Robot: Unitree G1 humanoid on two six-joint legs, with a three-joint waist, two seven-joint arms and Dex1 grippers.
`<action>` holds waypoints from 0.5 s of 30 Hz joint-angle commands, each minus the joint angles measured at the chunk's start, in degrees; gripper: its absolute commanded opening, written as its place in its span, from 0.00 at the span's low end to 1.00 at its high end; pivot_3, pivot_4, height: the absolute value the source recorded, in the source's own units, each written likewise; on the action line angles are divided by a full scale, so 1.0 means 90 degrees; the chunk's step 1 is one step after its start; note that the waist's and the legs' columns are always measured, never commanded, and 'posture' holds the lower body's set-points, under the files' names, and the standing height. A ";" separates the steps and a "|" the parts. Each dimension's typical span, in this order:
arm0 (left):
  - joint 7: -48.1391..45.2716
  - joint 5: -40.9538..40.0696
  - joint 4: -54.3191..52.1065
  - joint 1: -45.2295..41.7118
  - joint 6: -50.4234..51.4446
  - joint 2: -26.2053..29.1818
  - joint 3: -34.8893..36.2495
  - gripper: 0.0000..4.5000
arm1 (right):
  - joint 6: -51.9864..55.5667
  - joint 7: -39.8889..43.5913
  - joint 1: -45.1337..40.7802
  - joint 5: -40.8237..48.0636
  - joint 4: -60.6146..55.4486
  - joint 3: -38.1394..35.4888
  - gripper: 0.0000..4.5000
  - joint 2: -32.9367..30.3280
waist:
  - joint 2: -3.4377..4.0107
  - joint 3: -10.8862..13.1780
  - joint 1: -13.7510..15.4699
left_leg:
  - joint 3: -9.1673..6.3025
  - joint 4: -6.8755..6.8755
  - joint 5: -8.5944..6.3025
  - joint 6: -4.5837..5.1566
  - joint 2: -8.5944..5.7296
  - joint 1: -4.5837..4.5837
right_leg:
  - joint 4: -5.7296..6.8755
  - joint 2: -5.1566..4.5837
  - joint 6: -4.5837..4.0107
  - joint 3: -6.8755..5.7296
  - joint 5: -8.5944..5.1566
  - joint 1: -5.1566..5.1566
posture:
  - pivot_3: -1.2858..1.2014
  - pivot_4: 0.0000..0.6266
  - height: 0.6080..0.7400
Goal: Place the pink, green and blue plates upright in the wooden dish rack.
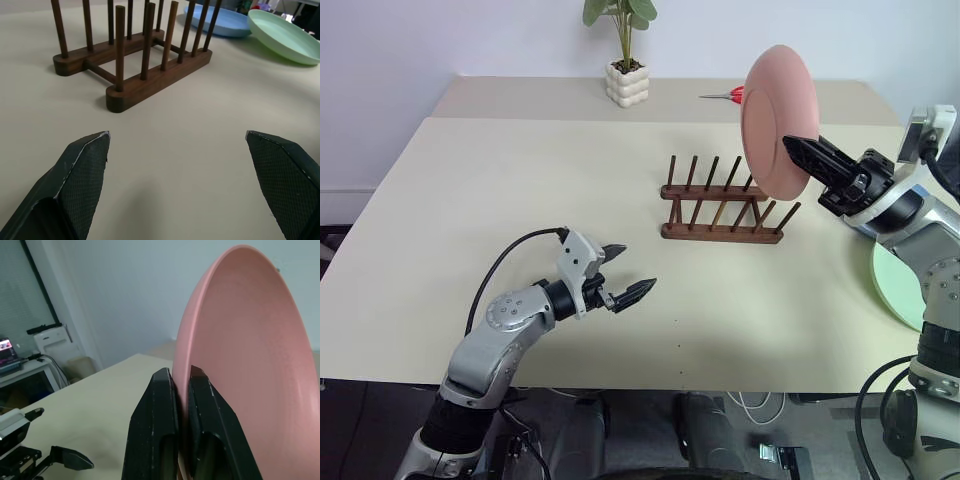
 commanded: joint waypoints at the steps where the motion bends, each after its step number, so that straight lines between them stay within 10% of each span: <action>1: 0.0000 0.0050 -0.0089 0.0048 -0.0170 -0.0048 0.0058 0.99 | 0.0004 -0.0100 -0.0179 0.0128 0.0067 -0.0271 0.00 -0.0057 | 0.0000 0.0000 -0.0001 | 0.0000 0.0000 0.0000 0.0000 0.0000 0.0000 | -0.0001 0.0000 0.0000 0.0000 0.0000 0.0000 | 0.52 0.24 0.92; 15: 0.0016 0.0069 -0.0099 0.0153 -0.0271 -0.0135 0.0110 0.99 | 0.0037 -0.0272 -0.0504 0.0701 0.0457 -0.0820 0.00 -0.0008 | 0.0000 0.0000 -0.0005 | 0.0000 -0.0001 0.0000 0.0000 0.0000 -0.0001 | -0.0001 0.0001 0.0001 0.0000 0.0000 -0.0001 | 0.52 0.24 0.92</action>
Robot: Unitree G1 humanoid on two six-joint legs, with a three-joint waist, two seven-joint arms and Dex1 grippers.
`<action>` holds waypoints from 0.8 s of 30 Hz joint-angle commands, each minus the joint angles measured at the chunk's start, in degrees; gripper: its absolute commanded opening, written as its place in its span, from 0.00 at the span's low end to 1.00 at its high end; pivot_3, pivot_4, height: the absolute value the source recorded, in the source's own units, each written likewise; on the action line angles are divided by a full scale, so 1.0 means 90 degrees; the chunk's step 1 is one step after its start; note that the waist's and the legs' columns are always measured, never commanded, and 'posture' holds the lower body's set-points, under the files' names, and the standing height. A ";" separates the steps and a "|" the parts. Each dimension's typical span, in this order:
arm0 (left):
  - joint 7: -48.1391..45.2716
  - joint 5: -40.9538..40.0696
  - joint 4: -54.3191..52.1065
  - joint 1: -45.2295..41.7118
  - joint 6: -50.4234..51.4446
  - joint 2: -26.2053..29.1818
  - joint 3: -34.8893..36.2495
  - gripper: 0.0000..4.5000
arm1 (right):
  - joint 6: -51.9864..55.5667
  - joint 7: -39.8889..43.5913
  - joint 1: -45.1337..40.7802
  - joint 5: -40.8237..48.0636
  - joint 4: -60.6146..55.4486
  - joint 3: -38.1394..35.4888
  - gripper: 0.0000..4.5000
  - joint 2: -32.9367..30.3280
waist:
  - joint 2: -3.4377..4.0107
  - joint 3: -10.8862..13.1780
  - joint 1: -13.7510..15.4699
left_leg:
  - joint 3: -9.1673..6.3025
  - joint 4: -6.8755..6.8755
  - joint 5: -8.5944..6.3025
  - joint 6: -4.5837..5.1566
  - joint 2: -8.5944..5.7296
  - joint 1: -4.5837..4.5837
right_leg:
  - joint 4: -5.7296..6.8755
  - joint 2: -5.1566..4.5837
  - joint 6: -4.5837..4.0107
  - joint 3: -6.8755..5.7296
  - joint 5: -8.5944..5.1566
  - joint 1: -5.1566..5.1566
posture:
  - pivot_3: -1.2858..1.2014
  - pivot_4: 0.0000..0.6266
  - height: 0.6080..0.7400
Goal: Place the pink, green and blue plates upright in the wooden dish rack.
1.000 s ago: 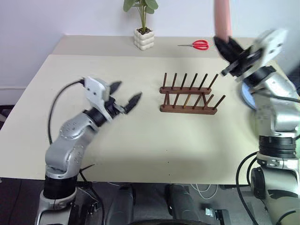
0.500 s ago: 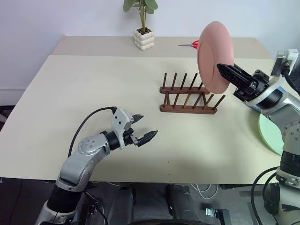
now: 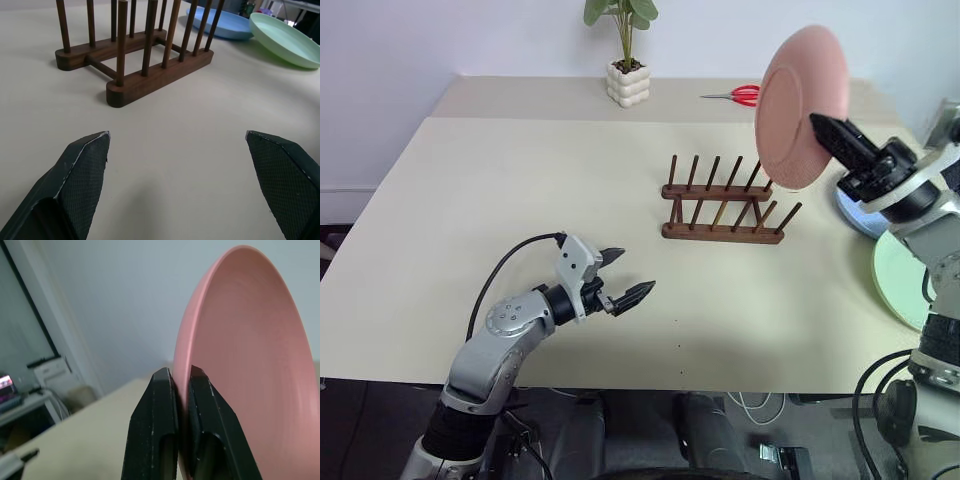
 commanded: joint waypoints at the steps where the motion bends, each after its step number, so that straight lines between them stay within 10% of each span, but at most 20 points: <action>1: 0.0017 0.0063 -0.0094 -0.0037 -0.0170 -0.0047 0.0053 0.99 | 0.0021 -0.0064 -0.0063 0.0124 -0.0011 -0.0211 0.00 -0.0092 | 0.0000 0.0000 -0.0003 | 0.0000 0.0000 0.0000 0.0000 0.0000 0.0000 | 0.0000 0.0000 0.0000 0.0000 0.0000 0.0000 | 0.52 0.24 0.92; 19: -0.0041 0.0084 -0.0065 -0.0011 -0.0383 -0.0143 0.0123 0.99 | 0.0265 -0.0310 0.0388 0.0120 0.0528 -0.0274 0.00 0.0122 | 0.0001 0.0000 -0.0006 | 0.0001 -0.0002 0.0000 0.0000 0.0000 0.0000 | -0.0001 0.0001 0.0001 0.0001 0.0000 -0.0002 | 0.52 0.24 0.92; 24: -0.0035 0.0101 -0.0062 0.0003 -0.0387 -0.0138 0.0111 1.00 | 0.0151 -0.0301 0.0434 -0.0032 0.0558 -0.0276 0.57 0.0100 | 0.0001 0.0000 -0.0006 | 0.0001 -0.0001 0.0000 0.0000 0.0000 0.0000 | -0.0001 0.0001 0.0001 0.0001 0.0000 -0.0002 | 0.52 0.24 0.92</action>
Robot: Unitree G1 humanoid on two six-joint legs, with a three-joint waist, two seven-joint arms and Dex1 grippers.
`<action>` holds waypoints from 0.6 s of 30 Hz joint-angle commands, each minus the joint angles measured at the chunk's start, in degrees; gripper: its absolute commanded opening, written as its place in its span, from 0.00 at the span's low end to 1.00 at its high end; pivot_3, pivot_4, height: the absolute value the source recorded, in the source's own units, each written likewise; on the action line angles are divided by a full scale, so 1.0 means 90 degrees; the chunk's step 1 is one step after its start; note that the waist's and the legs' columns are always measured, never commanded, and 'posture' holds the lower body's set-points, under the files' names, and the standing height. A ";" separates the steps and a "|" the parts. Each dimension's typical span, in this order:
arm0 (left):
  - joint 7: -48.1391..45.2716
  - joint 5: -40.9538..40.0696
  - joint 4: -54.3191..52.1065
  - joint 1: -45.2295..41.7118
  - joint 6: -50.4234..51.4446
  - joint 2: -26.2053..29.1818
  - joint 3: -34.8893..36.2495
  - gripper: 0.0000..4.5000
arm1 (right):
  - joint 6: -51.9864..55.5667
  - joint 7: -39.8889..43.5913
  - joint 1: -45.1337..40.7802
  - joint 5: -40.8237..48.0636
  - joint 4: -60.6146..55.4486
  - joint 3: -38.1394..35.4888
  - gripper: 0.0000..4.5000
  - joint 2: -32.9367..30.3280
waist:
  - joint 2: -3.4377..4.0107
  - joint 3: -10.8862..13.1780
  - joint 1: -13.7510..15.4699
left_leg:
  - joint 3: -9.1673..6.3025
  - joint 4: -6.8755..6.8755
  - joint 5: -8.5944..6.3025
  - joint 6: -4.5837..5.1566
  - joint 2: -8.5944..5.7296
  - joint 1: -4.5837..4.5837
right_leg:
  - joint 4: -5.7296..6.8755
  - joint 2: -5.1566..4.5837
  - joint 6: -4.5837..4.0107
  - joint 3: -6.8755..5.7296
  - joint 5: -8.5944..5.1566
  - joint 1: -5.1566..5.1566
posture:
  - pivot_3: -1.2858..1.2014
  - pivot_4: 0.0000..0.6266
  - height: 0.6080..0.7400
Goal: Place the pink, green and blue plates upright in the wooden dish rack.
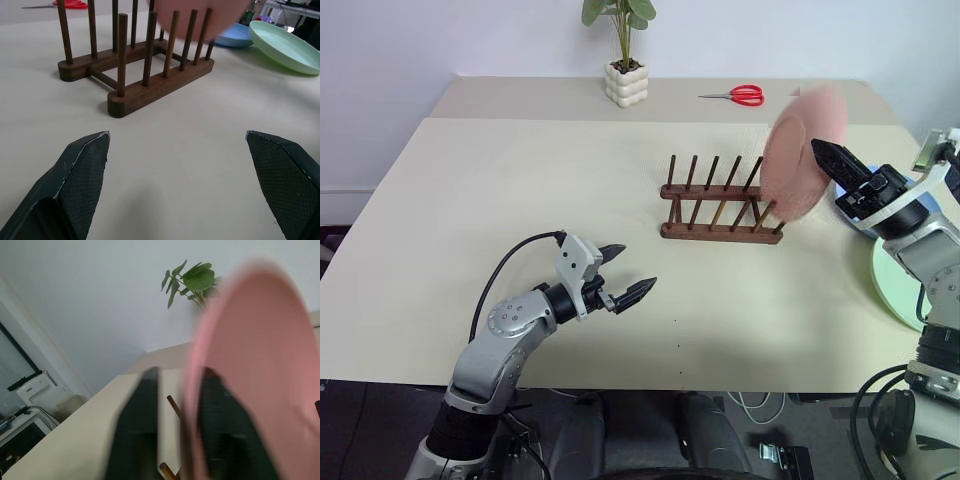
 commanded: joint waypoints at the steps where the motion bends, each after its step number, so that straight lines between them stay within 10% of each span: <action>1: -0.0016 -0.0012 -0.0143 -0.0004 -0.0128 -0.0011 0.0093 1.00 | -0.0216 0.0021 -0.0034 -0.0111 -0.0047 -0.0178 0.68 -0.0055 | 0.0000 0.0000 0.0000 | 0.0000 0.0000 0.0000 0.0000 0.0000 0.0000 | 0.0000 0.0000 0.0000 0.0000 0.0000 0.0000 | 0.52 0.24 0.92; 3: -0.0010 -0.0002 -0.0137 -0.0007 -0.0131 -0.0019 0.0080 1.00 | -0.0446 -0.0029 -0.0057 -0.0349 -0.0020 -0.0153 0.90 -0.0063 | 0.0000 0.0000 -0.0001 | 0.0000 0.0000 0.0000 0.0000 0.0000 0.0000 | 0.0000 0.0000 0.0000 0.0000 0.0000 0.0000 | 0.52 0.24 0.92; 18: -0.0528 -0.0031 0.0419 -0.0461 -0.0289 -0.0129 -0.0179 1.00 | -0.1308 -0.0269 0.1077 -0.1880 -0.0213 -0.1074 0.90 -0.1572 | 0.0004 -0.0001 0.0042 | 0.0003 0.0001 -0.0001 0.0002 -0.0002 -0.0004 | -0.0011 -0.0003 -0.0002 0.0001 -0.0004 0.0003 | 0.52 0.24 0.92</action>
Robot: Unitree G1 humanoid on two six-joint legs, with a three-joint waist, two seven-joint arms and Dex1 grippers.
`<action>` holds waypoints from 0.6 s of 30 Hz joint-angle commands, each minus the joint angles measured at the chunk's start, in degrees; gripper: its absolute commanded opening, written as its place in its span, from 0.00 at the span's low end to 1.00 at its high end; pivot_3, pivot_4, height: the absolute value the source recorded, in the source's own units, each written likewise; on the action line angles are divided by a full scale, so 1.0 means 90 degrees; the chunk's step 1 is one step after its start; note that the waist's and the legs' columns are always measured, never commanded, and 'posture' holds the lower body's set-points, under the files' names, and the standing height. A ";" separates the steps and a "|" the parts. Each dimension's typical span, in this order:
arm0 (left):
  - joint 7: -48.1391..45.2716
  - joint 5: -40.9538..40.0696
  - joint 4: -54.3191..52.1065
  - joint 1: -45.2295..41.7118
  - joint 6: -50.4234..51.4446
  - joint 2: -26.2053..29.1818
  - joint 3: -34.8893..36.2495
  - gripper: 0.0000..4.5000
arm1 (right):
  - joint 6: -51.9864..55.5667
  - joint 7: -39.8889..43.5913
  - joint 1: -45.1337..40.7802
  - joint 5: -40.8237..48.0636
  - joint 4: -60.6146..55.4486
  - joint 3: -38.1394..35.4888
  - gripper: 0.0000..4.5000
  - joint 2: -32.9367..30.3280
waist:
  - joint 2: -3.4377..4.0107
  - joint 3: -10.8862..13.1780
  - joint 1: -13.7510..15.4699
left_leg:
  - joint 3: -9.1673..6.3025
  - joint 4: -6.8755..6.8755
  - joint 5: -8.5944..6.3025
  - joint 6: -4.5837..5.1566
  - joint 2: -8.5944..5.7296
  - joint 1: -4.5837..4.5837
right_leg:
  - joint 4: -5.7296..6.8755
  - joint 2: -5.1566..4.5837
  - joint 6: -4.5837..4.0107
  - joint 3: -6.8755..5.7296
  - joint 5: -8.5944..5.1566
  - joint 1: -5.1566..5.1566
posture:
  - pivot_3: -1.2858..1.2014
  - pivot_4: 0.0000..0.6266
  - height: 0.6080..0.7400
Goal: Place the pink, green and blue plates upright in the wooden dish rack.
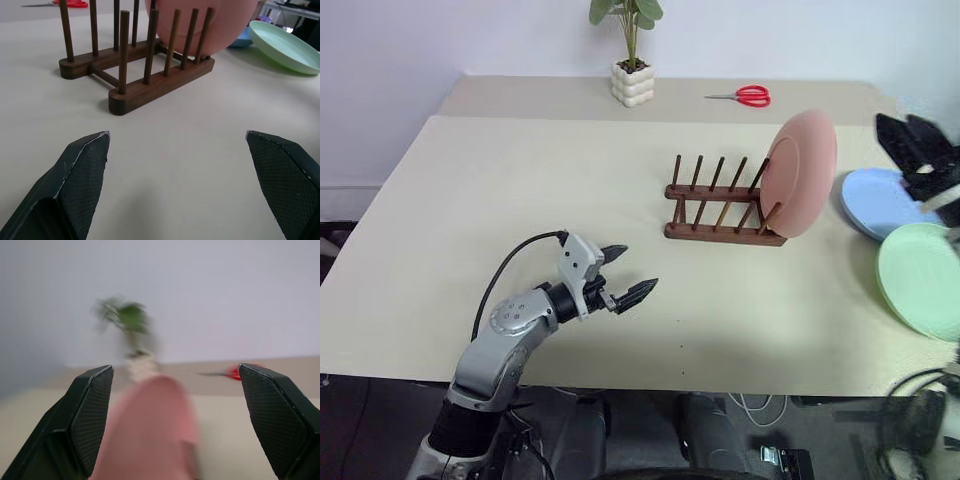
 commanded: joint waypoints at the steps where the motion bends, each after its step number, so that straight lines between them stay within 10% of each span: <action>1: -0.0338 -0.0046 0.0154 -0.0284 -0.0246 -0.0115 -0.0149 1.00 | -0.0015 0.0064 0.0786 -0.0595 -0.0457 -0.0174 0.90 -0.0451 | 0.0001 0.0000 -0.0040 | 0.0001 -0.0001 0.0000 0.0000 0.0000 0.0002 | 0.0001 0.0000 0.0000 0.0001 0.0000 0.0000 | 0.52 0.24 0.92; 9: -0.1488 -0.0148 0.0799 -0.0872 -0.0359 -0.0317 -0.0708 1.00 | 0.0558 -0.0031 0.3313 -0.1943 -0.2069 0.0014 0.90 -0.0812 | 0.0036 -0.0020 -0.0077 | 0.0017 0.0000 -0.0001 0.0001 0.0001 0.0009 | 0.0003 0.0004 0.0000 0.0018 -0.0003 -0.0003 | 0.52 0.24 0.92; 18: -0.1811 -0.0002 0.0950 -0.0972 -0.0427 -0.0460 -0.0914 1.00 | 0.0511 -0.0336 0.3570 -0.2868 -0.1795 0.0787 0.90 -0.0511 | 0.0033 -0.0019 -0.0060 | 0.0020 0.0007 -0.0001 0.0002 0.0000 0.0005 | -0.0001 0.0001 -0.0001 0.0021 -0.0003 -0.0002 | 0.52 0.24 0.92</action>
